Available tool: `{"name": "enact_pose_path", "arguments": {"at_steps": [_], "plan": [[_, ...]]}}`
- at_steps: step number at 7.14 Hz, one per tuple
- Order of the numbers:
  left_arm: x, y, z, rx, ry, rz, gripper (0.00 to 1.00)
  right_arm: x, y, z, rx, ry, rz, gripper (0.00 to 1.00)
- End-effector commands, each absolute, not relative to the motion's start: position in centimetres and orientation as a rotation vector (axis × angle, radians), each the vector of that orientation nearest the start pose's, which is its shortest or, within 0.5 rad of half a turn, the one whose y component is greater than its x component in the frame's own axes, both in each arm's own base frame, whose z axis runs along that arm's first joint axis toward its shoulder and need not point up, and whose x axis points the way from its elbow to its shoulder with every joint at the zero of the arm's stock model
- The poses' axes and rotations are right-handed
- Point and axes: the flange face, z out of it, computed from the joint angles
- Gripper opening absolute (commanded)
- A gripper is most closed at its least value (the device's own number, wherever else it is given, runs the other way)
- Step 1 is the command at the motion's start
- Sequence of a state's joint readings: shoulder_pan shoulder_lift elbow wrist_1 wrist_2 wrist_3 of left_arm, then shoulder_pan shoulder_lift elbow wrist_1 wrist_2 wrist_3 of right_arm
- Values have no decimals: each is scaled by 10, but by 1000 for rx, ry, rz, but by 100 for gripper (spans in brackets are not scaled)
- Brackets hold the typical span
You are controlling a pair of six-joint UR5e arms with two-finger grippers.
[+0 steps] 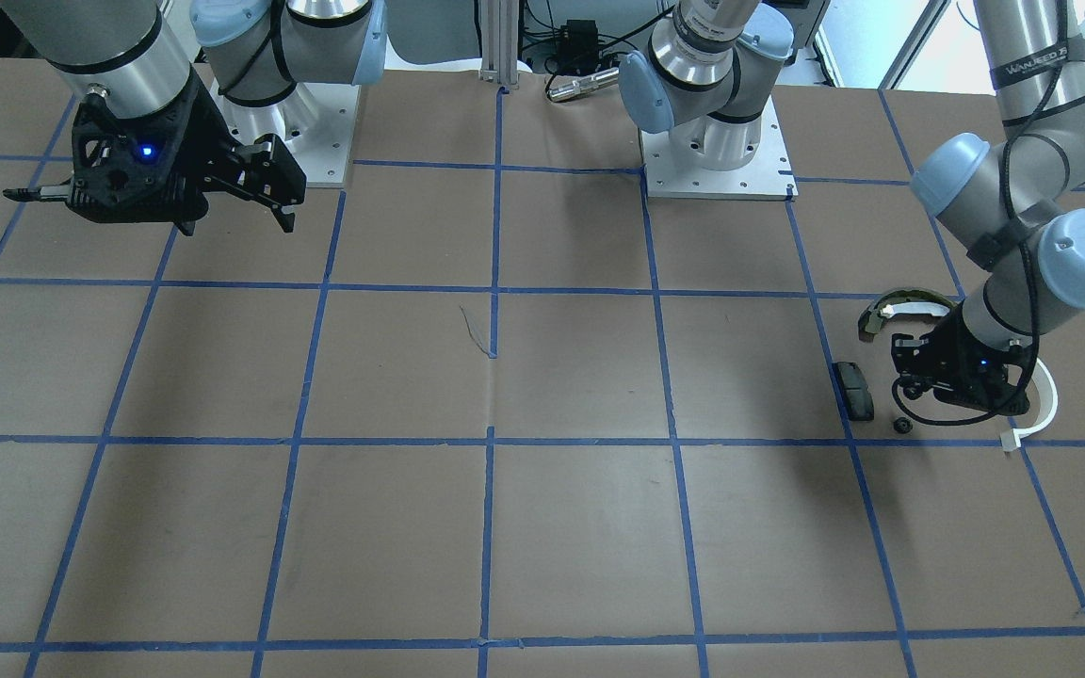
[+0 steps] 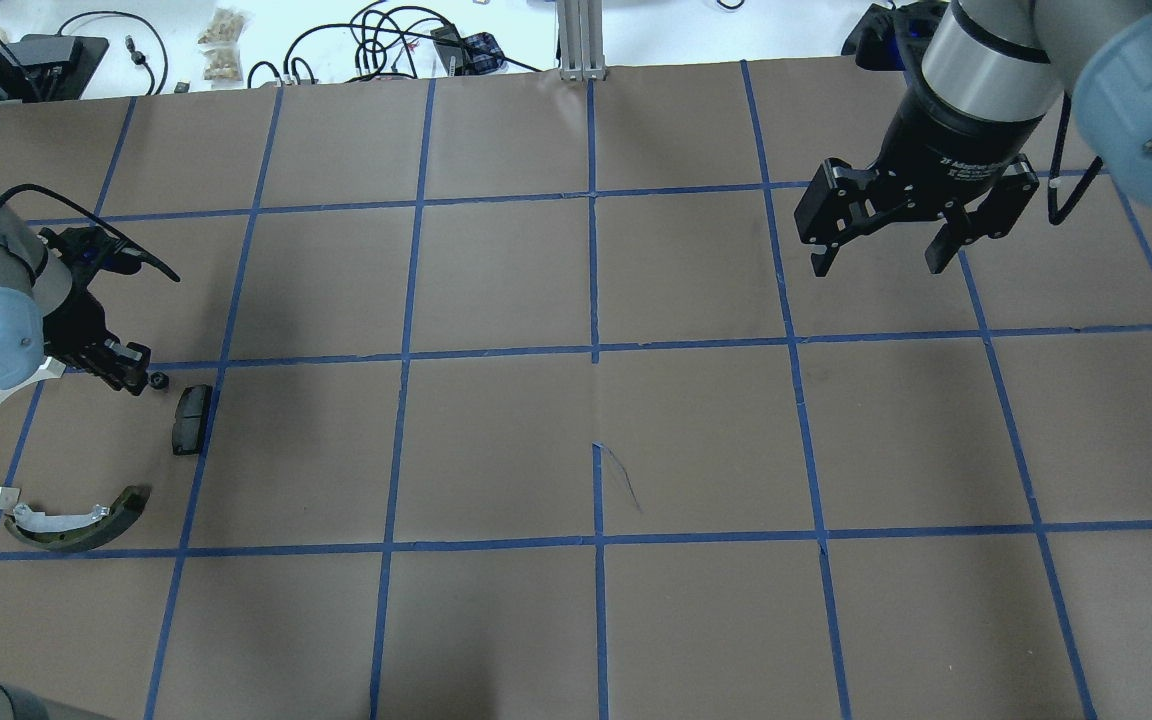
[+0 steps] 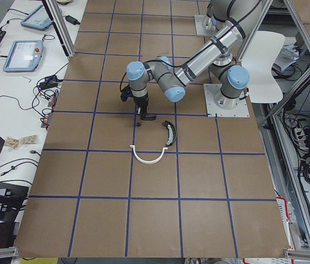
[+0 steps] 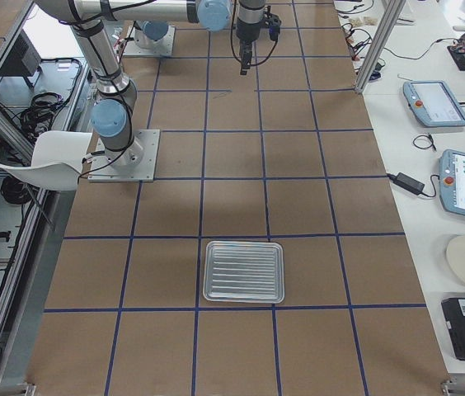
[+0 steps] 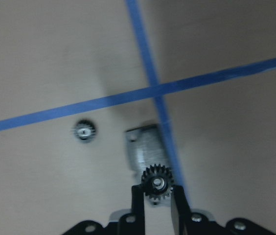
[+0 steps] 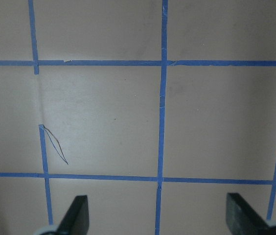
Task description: Place bearing gear from tray to pile
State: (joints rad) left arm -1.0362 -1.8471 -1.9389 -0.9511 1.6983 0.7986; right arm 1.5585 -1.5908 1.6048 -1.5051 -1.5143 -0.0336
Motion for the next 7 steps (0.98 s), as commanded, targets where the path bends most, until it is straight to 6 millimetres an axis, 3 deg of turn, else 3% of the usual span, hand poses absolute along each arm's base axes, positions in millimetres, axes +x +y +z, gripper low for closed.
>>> {"name": "enact_pose_path", "arguments": {"at_steps": [1, 4, 5, 6, 7], "plan": [[187, -517, 221, 393, 3015, 131, 0, 132, -474, 473, -32, 3089, 129, 100], [193, -516, 215, 382, 2965, 186, 1, 127, -475, 473, -3, 3107, 128, 100], [194, -516, 215, 384, 2964, 188, 13, 124, -475, 472, -7, 3130, 132, 100], [193, -516, 215, 376, 2968, 183, 99, 124, -476, 472, 3, 3134, 127, 100], [193, -516, 217, 370, 2966, 180, 100, 124, -476, 472, 5, 3133, 122, 100]]}}
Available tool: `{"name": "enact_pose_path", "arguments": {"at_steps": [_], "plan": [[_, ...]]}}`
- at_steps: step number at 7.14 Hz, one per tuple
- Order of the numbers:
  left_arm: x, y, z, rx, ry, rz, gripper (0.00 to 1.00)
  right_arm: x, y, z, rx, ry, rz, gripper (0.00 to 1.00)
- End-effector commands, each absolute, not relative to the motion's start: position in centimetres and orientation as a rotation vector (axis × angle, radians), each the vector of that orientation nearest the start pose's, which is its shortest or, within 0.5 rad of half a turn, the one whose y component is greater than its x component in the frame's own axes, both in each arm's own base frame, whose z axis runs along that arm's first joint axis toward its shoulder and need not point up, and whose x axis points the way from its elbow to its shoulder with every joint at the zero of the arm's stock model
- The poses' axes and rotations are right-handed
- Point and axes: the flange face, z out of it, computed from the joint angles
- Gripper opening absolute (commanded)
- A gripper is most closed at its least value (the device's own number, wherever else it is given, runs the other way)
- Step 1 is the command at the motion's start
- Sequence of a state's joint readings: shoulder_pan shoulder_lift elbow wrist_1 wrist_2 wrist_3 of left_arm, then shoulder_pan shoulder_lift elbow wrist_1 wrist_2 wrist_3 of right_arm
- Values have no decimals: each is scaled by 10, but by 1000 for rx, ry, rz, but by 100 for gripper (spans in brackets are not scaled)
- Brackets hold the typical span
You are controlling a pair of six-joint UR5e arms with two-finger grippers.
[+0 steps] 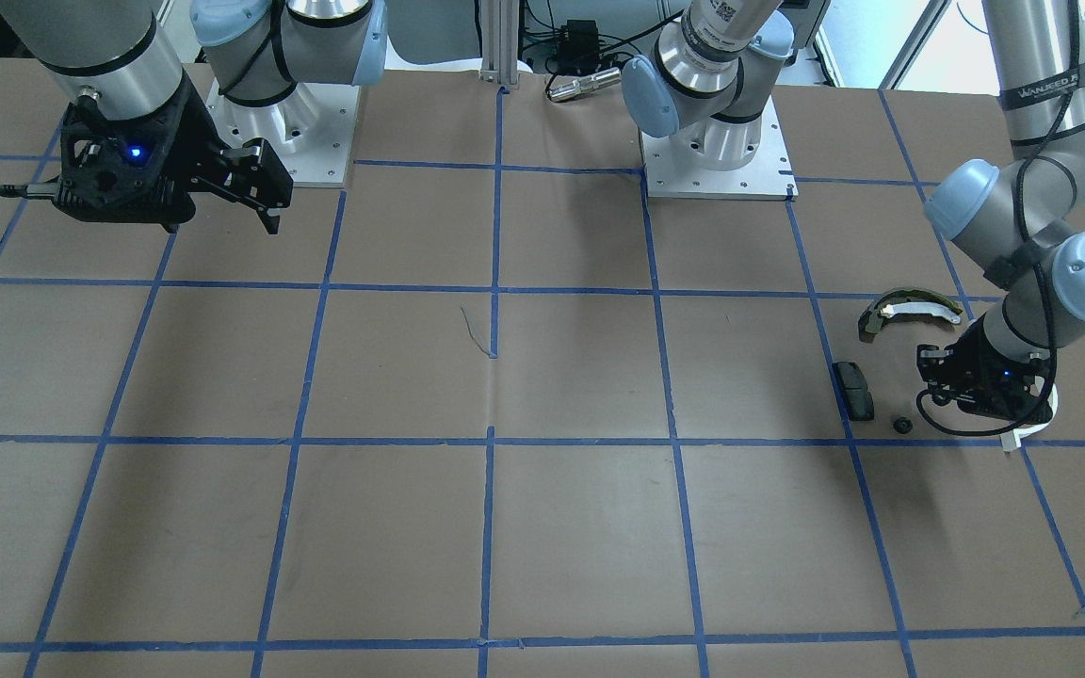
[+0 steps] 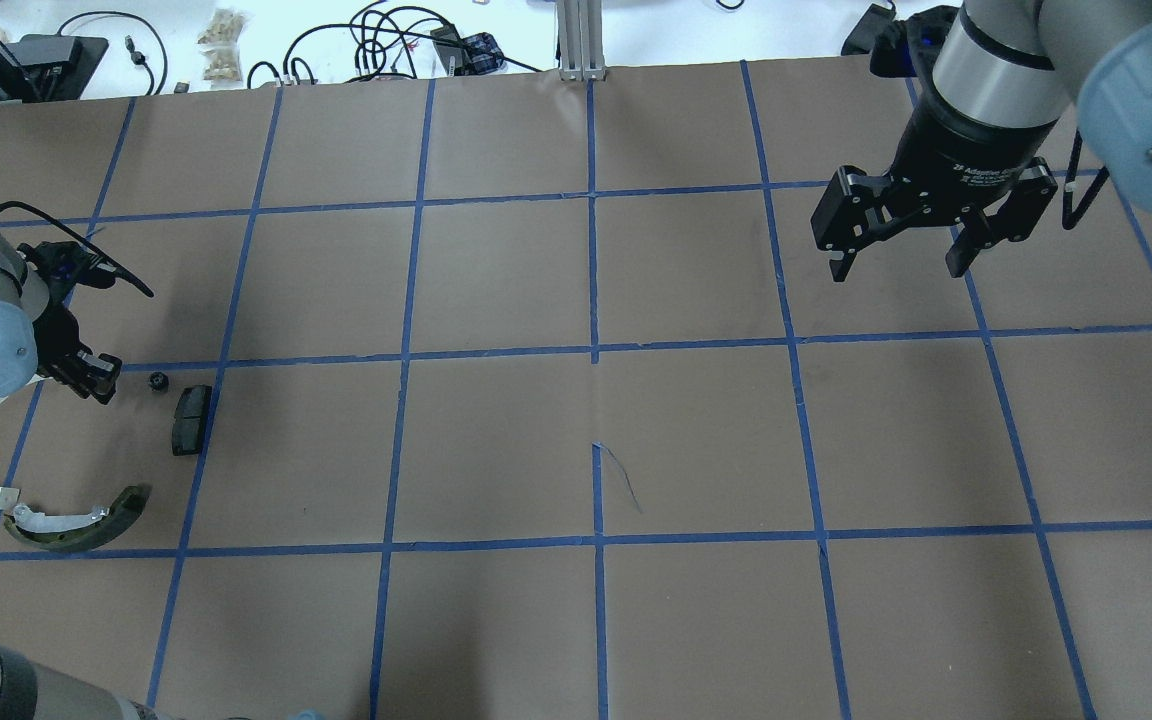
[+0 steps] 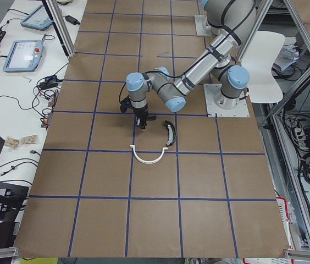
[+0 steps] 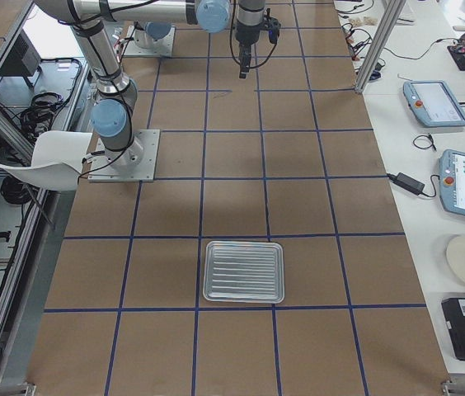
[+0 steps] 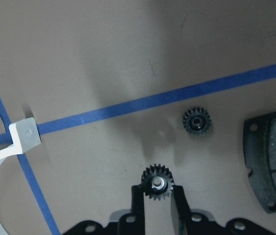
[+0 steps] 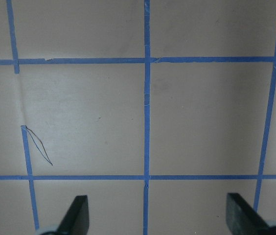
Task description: Place bearing gear from tray to pile
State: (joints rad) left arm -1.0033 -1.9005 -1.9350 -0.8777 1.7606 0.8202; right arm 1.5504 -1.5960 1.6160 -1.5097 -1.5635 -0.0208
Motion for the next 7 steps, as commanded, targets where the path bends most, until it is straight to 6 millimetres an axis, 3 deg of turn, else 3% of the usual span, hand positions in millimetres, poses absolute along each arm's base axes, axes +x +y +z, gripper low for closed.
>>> {"name": "enact_pose_path", "arguments": {"at_steps": [1, 3, 5, 6, 7], "plan": [[193, -516, 222, 368, 2962, 168, 100, 123, -476, 472, 5, 3134, 127, 100], [178, -516, 243, 376, 2953, 131, 100, 123, -475, 472, 3, 3134, 127, 100], [152, -503, 299, 222, 3057, 126, 100, 123, -475, 471, 3, 3134, 130, 100], [110, -509, 336, 212, 3081, 130, 100, 123, -475, 471, 0, 3134, 132, 100], [61, -519, 390, 143, 3080, 154, 100, 124, -475, 471, -2, 3133, 125, 100]]}}
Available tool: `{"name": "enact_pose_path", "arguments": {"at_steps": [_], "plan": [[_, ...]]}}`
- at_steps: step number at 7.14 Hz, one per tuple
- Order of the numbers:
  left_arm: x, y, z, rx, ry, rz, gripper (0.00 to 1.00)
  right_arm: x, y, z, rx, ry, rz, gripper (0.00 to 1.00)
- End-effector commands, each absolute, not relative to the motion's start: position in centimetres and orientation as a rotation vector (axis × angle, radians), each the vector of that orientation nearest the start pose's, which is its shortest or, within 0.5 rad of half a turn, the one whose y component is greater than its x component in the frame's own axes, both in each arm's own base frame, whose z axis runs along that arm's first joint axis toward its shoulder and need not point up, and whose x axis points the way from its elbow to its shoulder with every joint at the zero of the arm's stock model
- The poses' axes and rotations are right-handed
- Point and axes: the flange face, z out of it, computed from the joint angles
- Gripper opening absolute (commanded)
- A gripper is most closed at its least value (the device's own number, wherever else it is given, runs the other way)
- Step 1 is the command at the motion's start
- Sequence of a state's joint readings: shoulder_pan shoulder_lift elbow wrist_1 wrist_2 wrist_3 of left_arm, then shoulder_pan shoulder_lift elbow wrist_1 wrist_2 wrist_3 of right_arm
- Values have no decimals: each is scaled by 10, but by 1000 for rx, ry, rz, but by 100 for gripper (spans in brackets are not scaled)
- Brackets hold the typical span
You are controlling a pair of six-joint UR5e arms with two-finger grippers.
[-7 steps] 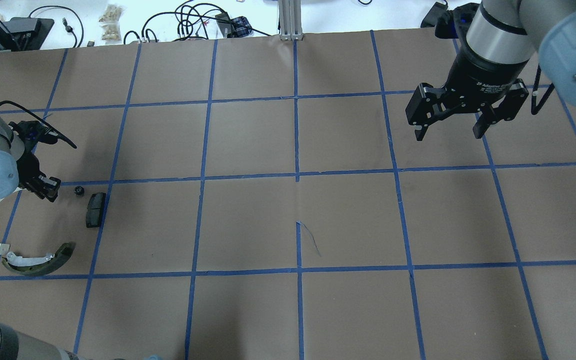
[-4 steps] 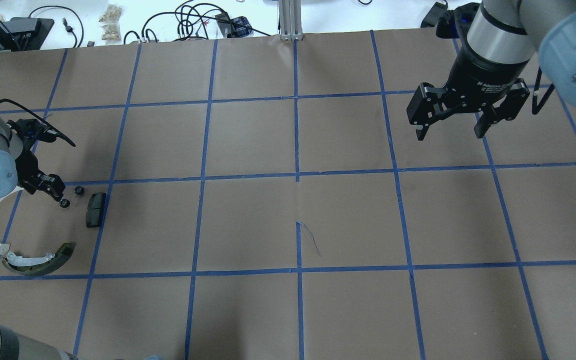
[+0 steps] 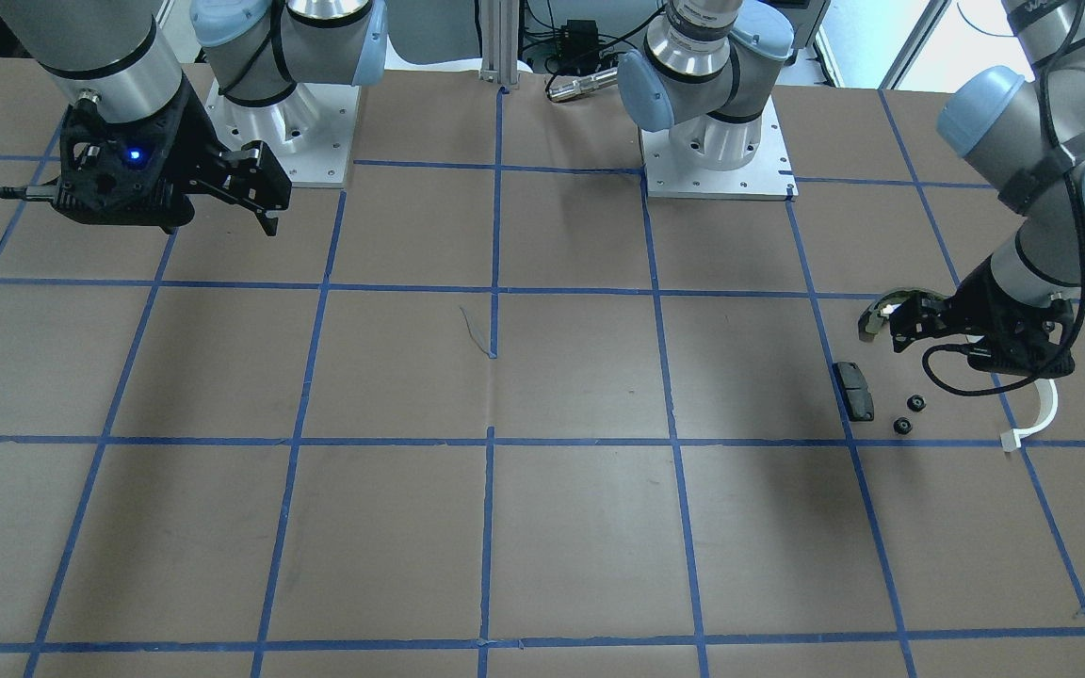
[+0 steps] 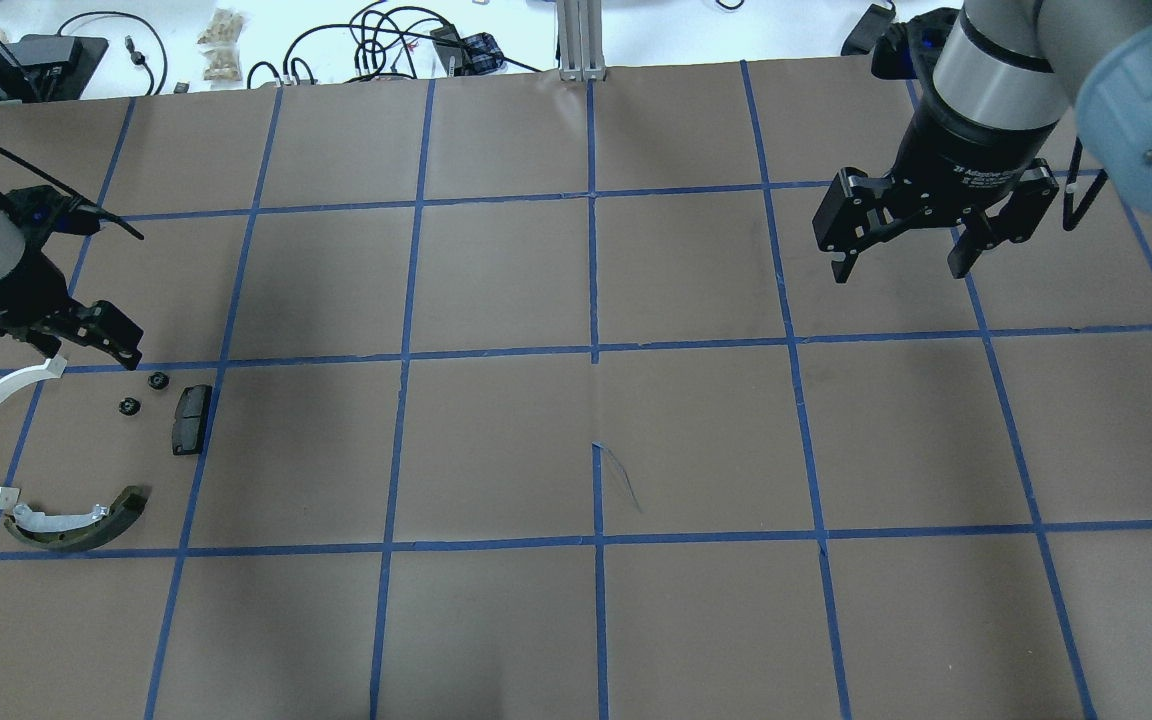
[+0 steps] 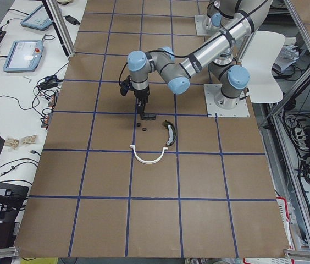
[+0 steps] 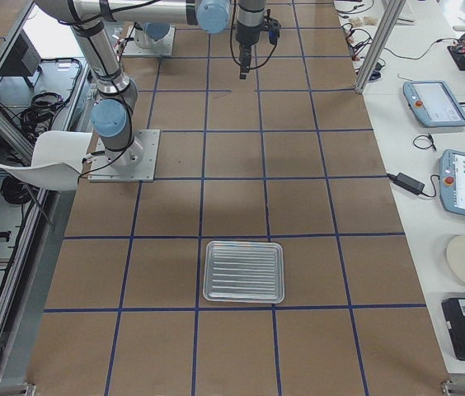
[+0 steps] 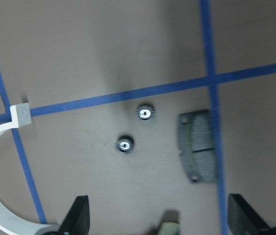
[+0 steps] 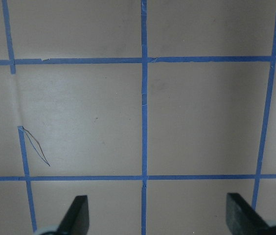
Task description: Place bearing gear from tray to pile
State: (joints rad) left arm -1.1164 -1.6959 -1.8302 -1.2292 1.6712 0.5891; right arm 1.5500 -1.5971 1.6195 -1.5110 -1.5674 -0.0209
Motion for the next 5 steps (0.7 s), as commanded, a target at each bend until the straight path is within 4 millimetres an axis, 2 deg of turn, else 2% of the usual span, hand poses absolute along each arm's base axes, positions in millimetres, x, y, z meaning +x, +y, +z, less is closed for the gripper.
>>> {"name": "enact_pose_path", "arguments": {"at_steps": [1, 2, 3, 4, 5], "plan": [[11, -517, 441, 37, 3082, 195, 100, 123, -475, 471, -2, 3134, 125, 100], [-52, -505, 479, 17, 3069, 143, 100, 124, -475, 471, -7, 3133, 125, 100], [-112, -486, 496, 8, 3064, 77, 100, 124, -475, 471, -7, 3133, 125, 100], [-158, -470, 497, 102, 3057, 50, 100, 124, -475, 471, -7, 3134, 127, 100], [-176, -466, 497, 120, 3054, 10, 100, 124, -475, 471, -9, 3132, 130, 100]]}}
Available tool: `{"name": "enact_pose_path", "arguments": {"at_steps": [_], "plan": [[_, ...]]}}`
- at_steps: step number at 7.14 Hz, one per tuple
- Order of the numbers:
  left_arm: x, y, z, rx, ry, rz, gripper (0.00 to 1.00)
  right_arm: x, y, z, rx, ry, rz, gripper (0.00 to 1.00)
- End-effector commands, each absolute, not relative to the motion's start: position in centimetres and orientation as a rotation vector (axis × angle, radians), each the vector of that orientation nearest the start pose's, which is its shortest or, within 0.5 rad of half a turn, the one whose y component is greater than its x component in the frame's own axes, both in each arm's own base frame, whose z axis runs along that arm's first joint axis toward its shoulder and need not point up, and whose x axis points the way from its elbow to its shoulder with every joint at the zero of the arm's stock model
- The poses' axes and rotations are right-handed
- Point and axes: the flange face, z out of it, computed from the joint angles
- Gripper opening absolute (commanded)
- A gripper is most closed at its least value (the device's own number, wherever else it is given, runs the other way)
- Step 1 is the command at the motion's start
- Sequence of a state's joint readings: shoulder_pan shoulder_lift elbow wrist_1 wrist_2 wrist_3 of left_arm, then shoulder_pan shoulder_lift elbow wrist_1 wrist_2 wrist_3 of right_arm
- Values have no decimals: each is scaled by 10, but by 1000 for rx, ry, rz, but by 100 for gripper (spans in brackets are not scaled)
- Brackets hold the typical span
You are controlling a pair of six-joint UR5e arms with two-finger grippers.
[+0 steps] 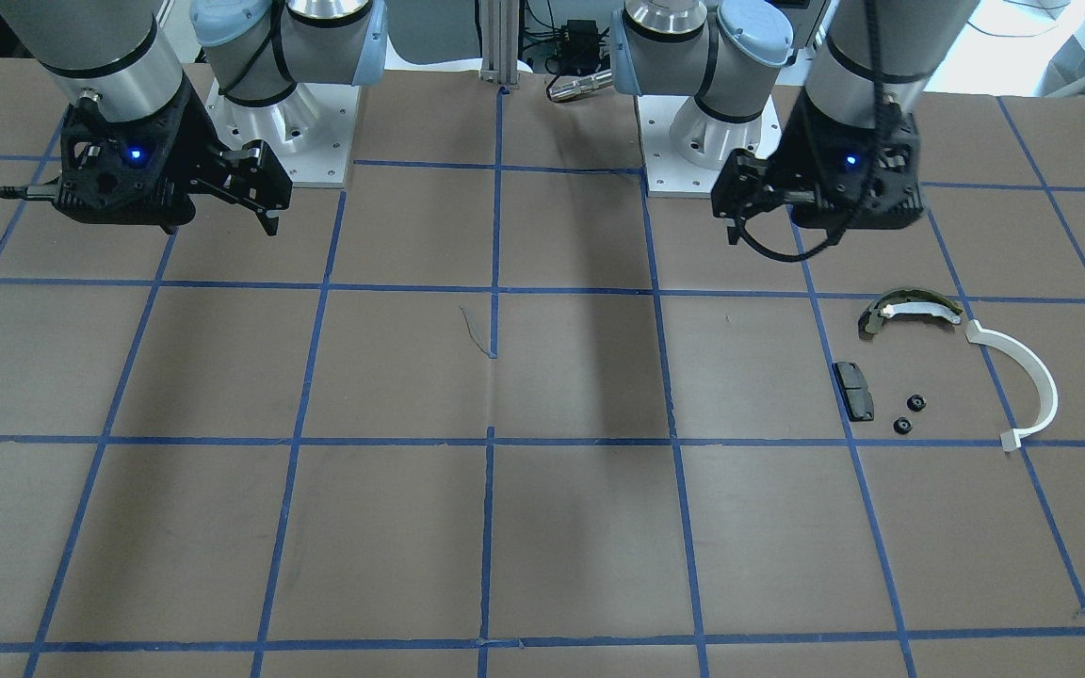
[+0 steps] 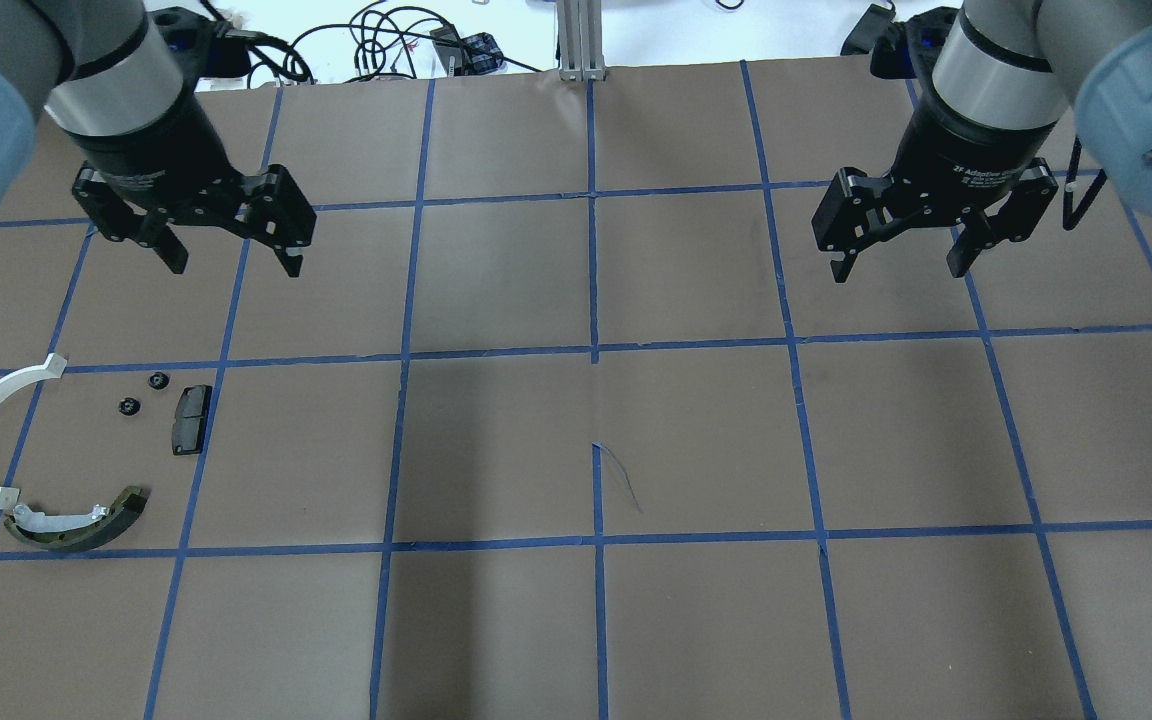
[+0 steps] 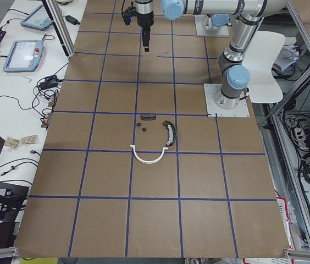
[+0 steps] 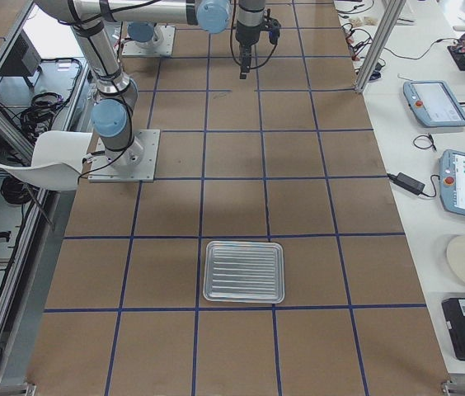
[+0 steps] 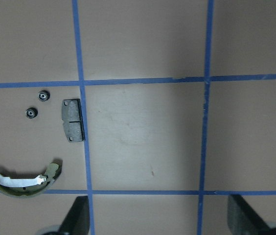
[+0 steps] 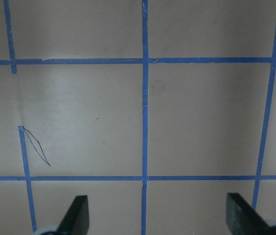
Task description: Place bearing gear from tray to pile
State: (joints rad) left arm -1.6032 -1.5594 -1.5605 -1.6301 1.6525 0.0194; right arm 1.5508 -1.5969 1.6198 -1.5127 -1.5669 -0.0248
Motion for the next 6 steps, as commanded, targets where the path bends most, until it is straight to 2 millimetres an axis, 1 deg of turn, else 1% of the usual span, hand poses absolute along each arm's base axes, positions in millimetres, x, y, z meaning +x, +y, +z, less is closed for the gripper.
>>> {"name": "enact_pose_path", "arguments": {"at_steps": [1, 2, 4, 5, 6], "plan": [[-178, -472, 503, 57, 3065, -83, 100, 124, -475, 471, -9, 3134, 132, 100], [-177, -481, 505, 25, 3069, -170, 100, 124, -474, 471, -9, 3134, 135, 100], [-172, -481, 505, 20, 3072, -165, 100, 124, -474, 471, -12, 3134, 134, 100], [-172, -481, 507, 26, 3116, -163, 100, 124, -474, 471, -14, 3134, 135, 100], [-166, -484, 507, -4, 3152, -156, 100, 124, -474, 471, -14, 3134, 135, 100]]}}
